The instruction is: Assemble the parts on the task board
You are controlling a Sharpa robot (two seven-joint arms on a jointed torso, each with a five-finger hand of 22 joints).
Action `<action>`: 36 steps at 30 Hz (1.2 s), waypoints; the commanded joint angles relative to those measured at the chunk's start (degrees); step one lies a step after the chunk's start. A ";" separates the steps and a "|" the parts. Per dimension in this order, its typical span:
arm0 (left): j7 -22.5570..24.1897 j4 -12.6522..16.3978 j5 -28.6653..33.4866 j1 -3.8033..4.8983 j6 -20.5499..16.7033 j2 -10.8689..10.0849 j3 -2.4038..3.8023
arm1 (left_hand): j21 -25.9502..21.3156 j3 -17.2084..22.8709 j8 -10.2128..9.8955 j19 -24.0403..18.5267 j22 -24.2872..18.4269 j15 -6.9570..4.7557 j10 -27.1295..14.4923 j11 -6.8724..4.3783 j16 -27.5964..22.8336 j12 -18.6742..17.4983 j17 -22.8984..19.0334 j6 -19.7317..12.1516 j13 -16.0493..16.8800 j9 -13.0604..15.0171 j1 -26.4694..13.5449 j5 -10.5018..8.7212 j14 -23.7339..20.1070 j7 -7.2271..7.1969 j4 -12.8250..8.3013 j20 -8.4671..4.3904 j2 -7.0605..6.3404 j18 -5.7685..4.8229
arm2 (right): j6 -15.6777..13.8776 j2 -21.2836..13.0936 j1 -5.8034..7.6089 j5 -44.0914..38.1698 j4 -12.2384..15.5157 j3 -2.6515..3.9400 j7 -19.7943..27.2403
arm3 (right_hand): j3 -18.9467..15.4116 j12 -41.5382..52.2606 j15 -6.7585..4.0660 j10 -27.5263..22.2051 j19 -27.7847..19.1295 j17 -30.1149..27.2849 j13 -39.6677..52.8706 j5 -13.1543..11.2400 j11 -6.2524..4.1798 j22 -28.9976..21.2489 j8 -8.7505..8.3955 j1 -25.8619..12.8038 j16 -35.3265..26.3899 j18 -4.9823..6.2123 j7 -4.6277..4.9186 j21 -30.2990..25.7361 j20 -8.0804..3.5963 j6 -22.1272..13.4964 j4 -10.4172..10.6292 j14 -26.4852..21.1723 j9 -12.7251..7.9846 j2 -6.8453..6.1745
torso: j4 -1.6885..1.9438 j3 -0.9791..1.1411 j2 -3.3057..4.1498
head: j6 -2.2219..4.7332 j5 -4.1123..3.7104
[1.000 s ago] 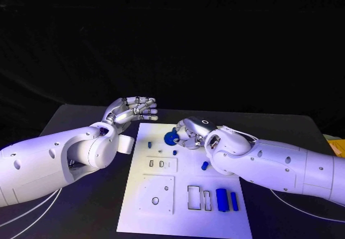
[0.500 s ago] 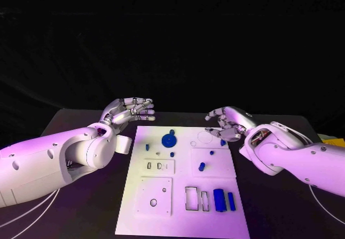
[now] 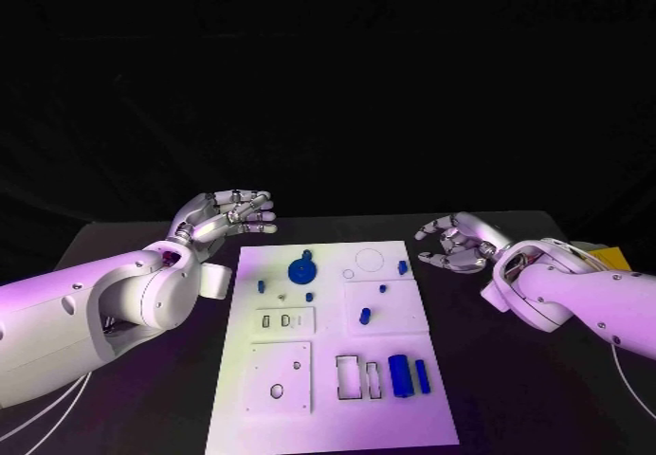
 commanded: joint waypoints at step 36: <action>0.87 -0.63 0.11 -0.24 1.25 0.11 -0.02 | 0.38 0.26 -0.21 -0.72 0.02 -0.27 -0.16 0.06 0.07 -0.25 0.22 -0.21 0.01 0.10 0.56 -0.10 0.04 2.18 -0.89 0.04 0.17 0.55 | 4.38 6.53 -3.40 -6.32 -6.30 0.01 -1.07 | 0.60 0.63 -1.01 1.76 6.00 13.65 1.69 -0.85 -0.78 15.05 0.21 0.66 0.30 -0.83 -0.45 0.32 -1.22 1.99 -0.88 5.75 0.52 0.83 | -0.03 0.10 -0.02 | -1.21 0.81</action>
